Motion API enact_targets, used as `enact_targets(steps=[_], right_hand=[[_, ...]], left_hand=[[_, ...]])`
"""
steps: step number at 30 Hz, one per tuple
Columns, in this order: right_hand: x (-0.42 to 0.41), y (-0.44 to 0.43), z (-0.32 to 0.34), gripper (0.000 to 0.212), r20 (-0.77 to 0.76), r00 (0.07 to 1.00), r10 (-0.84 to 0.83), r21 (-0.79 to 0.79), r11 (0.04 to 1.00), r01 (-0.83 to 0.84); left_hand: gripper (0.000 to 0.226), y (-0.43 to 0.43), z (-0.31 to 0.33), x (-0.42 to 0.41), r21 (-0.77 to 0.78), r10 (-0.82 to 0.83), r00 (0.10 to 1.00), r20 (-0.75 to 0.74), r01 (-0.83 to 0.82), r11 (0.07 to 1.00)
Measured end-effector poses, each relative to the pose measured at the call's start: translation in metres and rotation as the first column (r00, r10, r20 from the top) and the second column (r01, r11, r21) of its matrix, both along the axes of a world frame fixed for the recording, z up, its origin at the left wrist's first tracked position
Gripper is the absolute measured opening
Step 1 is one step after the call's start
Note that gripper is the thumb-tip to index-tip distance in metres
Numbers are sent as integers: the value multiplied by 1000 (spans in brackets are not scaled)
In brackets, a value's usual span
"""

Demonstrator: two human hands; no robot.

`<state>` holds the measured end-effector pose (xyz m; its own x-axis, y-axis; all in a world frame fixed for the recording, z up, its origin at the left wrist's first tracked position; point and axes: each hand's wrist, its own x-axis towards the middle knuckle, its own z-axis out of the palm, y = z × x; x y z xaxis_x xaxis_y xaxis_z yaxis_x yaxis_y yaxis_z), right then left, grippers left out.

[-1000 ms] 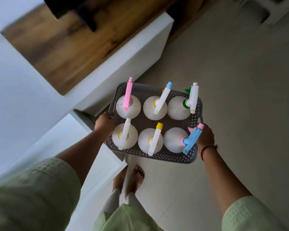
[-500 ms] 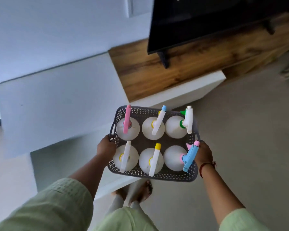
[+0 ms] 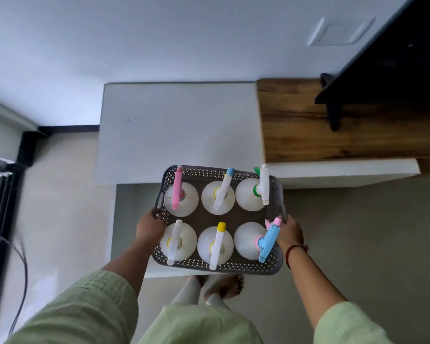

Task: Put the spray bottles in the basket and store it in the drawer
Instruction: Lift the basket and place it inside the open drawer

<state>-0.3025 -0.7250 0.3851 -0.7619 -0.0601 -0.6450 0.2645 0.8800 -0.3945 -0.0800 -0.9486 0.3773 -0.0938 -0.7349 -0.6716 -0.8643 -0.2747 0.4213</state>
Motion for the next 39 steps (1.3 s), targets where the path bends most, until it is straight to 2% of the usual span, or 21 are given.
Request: enact_targets(steps=[7,11,20,33,39], right_hand=[[12,-36,-4,21,74,997,10,-4,1000,-10],[20,-48,-8,26,77,997,-9,-26,1000,11],[37,-62,-33,28,95,994,50,-31,998,-47],[41,-58,-81,31,107,992,73,-20,997,-72],[48,-54,-109,29,127,991,31,-44,999,-26]], left_hand=[[38,-20,-3,29,46,83,996,-30,-81,996],[37,-33,-8,41,73,101,993,-56,-96,993],[46,-19,-26,72,45,149,989,20,-149,988],[44,-21,-75,72,62,145,988,59,-149,987],[41,-20,-105,75,61,190,981,50,-193,979]])
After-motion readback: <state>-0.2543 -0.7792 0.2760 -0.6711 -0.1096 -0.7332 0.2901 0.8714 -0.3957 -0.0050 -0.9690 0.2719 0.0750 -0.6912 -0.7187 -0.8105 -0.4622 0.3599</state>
